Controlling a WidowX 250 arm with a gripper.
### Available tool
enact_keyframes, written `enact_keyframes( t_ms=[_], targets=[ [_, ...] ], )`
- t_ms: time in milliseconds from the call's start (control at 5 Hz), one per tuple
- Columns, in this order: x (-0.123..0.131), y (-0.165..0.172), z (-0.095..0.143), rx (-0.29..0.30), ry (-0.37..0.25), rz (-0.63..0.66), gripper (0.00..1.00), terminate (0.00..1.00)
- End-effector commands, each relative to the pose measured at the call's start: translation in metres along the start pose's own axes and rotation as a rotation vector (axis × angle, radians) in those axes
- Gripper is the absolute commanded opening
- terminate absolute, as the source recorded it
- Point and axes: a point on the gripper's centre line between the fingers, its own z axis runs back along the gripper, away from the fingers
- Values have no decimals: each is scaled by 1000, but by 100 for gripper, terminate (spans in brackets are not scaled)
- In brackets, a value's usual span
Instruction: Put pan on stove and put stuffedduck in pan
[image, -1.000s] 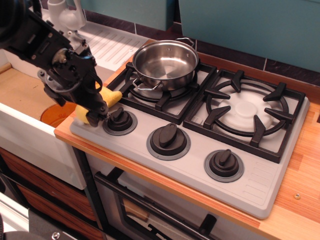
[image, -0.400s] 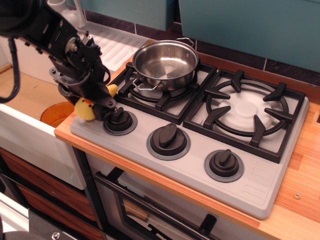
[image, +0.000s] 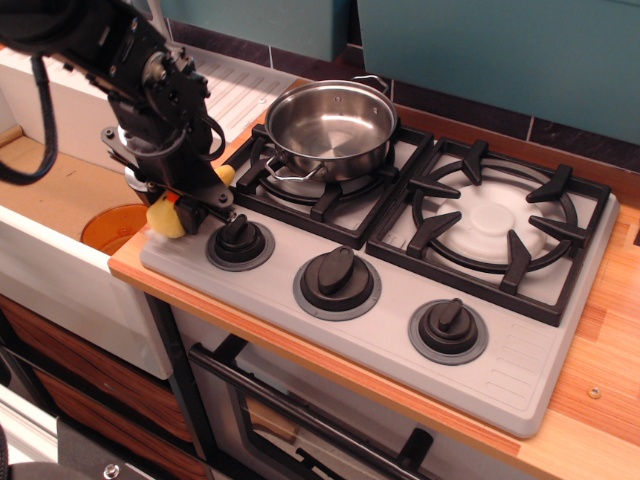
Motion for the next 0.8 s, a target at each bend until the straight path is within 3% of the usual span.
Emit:
enact_keyframes(
  t_ms=[0,400,600],
  targets=[
    [30,24,49,43,-27,-28,0,0],
    [49,24,83,25,20,-43,0,0],
    [70,17,90,-21,42,-63,0,0]
  ],
)
